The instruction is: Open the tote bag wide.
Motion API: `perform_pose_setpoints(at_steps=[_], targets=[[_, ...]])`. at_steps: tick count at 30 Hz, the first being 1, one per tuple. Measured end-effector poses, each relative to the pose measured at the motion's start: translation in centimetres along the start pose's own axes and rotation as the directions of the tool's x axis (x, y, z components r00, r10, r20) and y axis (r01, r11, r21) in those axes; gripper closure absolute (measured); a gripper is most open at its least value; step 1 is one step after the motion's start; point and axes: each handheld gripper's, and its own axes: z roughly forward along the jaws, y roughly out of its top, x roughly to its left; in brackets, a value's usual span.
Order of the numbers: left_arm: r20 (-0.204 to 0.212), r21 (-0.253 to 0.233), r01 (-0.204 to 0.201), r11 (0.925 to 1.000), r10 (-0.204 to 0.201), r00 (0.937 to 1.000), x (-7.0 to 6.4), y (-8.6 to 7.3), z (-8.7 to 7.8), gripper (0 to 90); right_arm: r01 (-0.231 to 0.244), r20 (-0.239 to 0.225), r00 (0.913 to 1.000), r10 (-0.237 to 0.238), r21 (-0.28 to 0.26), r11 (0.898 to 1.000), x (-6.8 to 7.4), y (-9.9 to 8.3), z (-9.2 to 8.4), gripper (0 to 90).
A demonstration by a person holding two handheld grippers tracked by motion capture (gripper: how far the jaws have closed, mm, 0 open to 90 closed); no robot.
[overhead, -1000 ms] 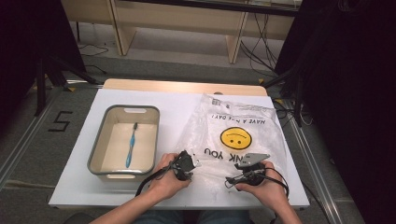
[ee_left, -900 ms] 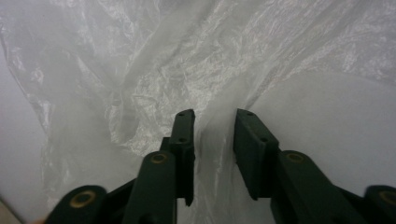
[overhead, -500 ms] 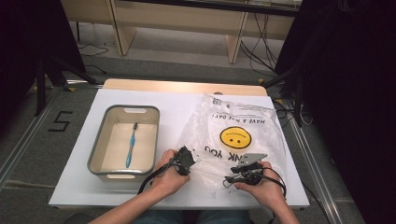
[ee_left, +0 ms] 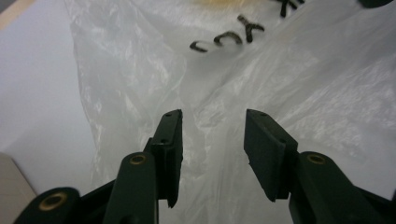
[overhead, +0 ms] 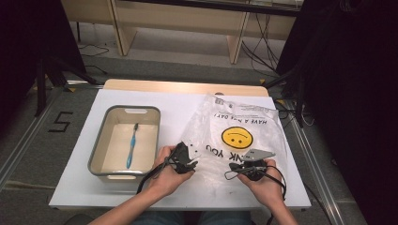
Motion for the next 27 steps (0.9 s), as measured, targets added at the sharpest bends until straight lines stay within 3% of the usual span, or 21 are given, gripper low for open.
perform_pose_setpoints(at_steps=[3, 4, 5, 6, 7, 8, 9, 10, 13, 14, 23, 24, 26, 27], targets=[[0.008, -0.034, -0.006, 0.9994, 0.006, 1.0, -0.4, 0.3, -0.6, 56.9, -0.016, 0.014, 0.9998, 0.016, -0.021, 1.0, 0.0, 0.2, -0.2, 90.0], [0.036, -0.071, -0.008, 0.9975, 0.01, 0.9993, -1.0, 0.7, -1.2, 57.9, -0.018, 0.019, 0.9996, 0.018, -0.027, 0.999, 0.0, 0.2, -0.2, 90.0], [0.036, -0.071, -0.008, 0.9975, 0.01, 0.9993, -1.0, 0.7, -1.2, 60.3, -0.018, 0.019, 0.9996, 0.018, -0.027, 0.999, 0.0, 0.2, -0.2, 90.0], [0.071, -0.102, -0.026, 0.9945, 0.034, 0.9969, -1.8, 1.1, -1.5, 63.4, -0.027, 0.025, 0.9993, 0.028, -0.039, 0.999, 0.0, 0.3, -0.3, 90.0], [0.071, -0.102, -0.026, 0.9945, 0.034, 0.9969, -1.8, 1.1, -1.5, 67.2, -0.032, 0.027, 0.9991, 0.033, -0.044, 0.999, 0.0, 0.4, -0.4, 90.0], [0.116, -0.106, -0.035, 0.9937, 0.047, 0.9921, -2.8, 1.3, -1.4, 70.8, -0.038, 0.032, 0.9987, 0.04, -0.052, 0.998, 0.1, 0.4, -0.4, 90.0], [0.116, -0.106, -0.035, 0.9937, 0.047, 0.9921, -2.8, 1.3, -1.4, 74.1, -0.04, 0.032, 0.9986, 0.041, -0.057, 0.998, 0.1, 0.5, -0.5, 90.0], [0.16, -0.081, -0.044, 0.9957, 0.057, 0.9855, -3.6, 1.3, -0.7, 76.5, -0.041, 0.033, 0.9985, 0.043, -0.064, 0.997, 0.2, 0.5, -0.5, 90.0], [0.172, -0.046, -0.055, 0.9974, 0.062, 0.983, -4.0, 1.1, 0.4, 83.4, -0.05, 0.039, 0.9978, 0.053, -0.075, 0.996, 0.3, 0.7, -0.6, 90.0], [0.188, -0.02, -0.041, 0.9989, 0.044, 0.9812, -4.2, 0.8, 1.5, 85.2, -0.054, 0.04, 0.9976, 0.057, -0.078, 0.996, 0.3, 0.7, -0.6, 90.0], [0.19, 0.012, -0.045, 0.9989, 0.042, 0.9809, -5.0, 0.2, 3.7, 87.9, -0.053, 0.036, 0.9977, 0.057, -0.088, 0.995, 0.3, 0.9, -0.7, 90.0], [0.182, 0.014, -0.041, 0.9991, 0.037, 0.9826, -4.9, 0.1, 3.8, 88.0, -0.028, 0.005, 0.9996, 0.028, -0.052, 0.998, 0.4, 0.9, -0.6, 90.0], [0.172, 0.014, -0.047, 0.9988, 0.044, 0.9841, -4.9, 0.0, 3.9, 88.3, 0.009, -0.043, 0.999, -0.01, -0.023, 1.0, 0.7, 1.1, -0.4, 76.8], [0.172, 0.014, -0.047, 0.9988, 0.044, 0.9841, -4.9, 0.0, 3.9, 88.3, 0.009, -0.043, 0.999, -0.01, -0.023, 1.0, 0.7, 1.1, -0.4, 76.8]])
